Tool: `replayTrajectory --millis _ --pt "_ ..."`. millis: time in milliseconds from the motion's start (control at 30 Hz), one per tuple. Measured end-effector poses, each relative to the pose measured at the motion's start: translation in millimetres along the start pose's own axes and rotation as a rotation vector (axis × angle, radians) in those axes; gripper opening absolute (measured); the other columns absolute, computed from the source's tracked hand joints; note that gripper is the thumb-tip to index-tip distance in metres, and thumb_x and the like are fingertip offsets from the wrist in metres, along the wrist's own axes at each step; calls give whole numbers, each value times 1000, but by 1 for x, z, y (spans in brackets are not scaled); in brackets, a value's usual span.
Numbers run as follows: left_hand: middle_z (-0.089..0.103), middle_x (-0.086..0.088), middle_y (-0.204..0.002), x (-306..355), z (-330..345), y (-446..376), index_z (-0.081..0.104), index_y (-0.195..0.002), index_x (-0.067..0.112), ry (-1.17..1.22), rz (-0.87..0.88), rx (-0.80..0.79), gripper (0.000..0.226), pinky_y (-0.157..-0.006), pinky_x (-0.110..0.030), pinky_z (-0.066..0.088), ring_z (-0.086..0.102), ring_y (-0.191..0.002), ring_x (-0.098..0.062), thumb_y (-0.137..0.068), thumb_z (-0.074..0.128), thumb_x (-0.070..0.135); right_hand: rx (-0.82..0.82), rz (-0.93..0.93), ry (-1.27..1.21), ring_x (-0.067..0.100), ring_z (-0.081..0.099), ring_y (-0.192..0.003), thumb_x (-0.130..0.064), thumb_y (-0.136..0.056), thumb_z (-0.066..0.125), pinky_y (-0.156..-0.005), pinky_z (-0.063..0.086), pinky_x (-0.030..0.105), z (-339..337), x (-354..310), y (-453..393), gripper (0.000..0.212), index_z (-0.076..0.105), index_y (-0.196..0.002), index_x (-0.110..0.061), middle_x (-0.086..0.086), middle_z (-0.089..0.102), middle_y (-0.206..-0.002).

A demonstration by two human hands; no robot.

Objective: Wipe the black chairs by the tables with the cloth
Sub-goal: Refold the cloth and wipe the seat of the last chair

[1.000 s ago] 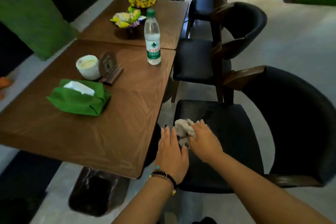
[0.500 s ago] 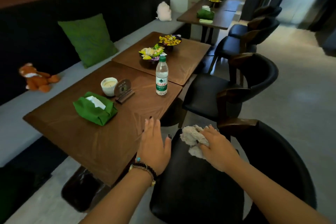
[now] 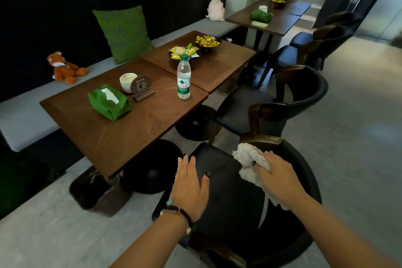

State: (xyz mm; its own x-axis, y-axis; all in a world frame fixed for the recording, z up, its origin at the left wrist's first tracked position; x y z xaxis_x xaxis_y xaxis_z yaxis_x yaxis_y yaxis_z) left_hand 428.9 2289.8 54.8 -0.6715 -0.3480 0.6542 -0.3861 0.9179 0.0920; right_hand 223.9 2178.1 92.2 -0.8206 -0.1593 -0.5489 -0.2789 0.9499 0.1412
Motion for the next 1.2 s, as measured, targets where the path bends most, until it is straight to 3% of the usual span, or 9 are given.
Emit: replayTrajectory --millis 100,167,233,367,467,567,767,967,1200 --pt "-6 2 -162 -1 30 10 4 -154 15 -6 -31 -37 68 -112 -23 -3 -14 -147 -12 -100 33 44 -24 85 -17 18 59 -109 -24 -100 51 -94 44 27 -5 38 7 26 62 -122 -15 6 64 -121" --pt "-6 3 -162 0 46 18 2 -154 16 -1 -67 -64 69 -111 -23 -4 -14 -146 -12 -100 32 45 -29 92 -35 11 58 -86 -23 -100 51 -74 40 20 -12 59 8 15 64 -104 -17 1 64 -96" --pt "-6 4 -162 3 57 23 2 -154 17 23 -106 -56 69 -112 -23 -4 -14 -146 -11 -100 32 46 -28 85 -38 9 56 -77 -22 -100 51 -61 34 16 -21 75 1 15 61 -89 -20 -4 58 -82" --pt "-1 2 -162 17 83 5 6 -154 16 70 -201 -17 69 -114 -27 0 -10 -147 -13 -100 34 46 -38 36 -3 10 52 -80 -22 -100 51 -77 44 23 -41 103 -36 15 63 -100 -13 -1 58 -88" --pt "4 0 -162 37 110 -22 9 -154 15 162 -307 46 67 -116 -29 4 -5 -148 -15 -100 37 43 -71 -59 -7 8 52 -79 -25 -99 52 -64 35 17 -58 122 -72 7 58 -100 -22 -2 58 -92" --pt "9 -3 -161 60 149 -44 12 -153 13 275 -428 97 65 -118 -32 7 1 -149 -18 -101 39 40 -132 -81 -70 15 59 -80 -25 -97 53 -62 37 21 -74 156 -105 10 61 -92 -20 -1 63 -87" --pt "12 -4 -160 114 223 -75 15 -153 14 449 -586 113 63 -120 -36 16 13 -147 -20 -101 42 36 -186 37 -257 14 64 -67 -22 -92 59 -55 44 26 -101 215 -155 16 69 -79 -23 -1 68 -70" --pt "16 -5 -159 120 252 -130 17 -152 14 484 -636 141 61 -117 -38 24 24 -144 -23 -100 43 34 -207 166 -400 17 60 -58 -25 -89 57 -55 45 29 -78 234 -212 16 67 -77 -24 -1 64 -62" --pt "21 -6 -158 90 285 -193 19 -152 17 588 -770 133 60 -111 -37 29 32 -140 -26 -100 41 39 -272 322 -489 20 63 -72 -29 -92 55 -71 52 36 -19 227 -264 20 66 -81 -16 5 66 -75"
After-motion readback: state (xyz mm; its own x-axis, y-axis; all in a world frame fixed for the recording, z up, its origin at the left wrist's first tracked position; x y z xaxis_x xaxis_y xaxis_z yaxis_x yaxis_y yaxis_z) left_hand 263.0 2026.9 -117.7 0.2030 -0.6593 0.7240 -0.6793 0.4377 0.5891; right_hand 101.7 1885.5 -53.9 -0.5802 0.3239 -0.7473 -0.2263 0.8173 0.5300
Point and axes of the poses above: each hand's wrist, its own y-axis away from the middle knuckle, its own z-axis out of the palm, x = y × z, the point moved 9 cm from there along -y, towards the middle knuckle
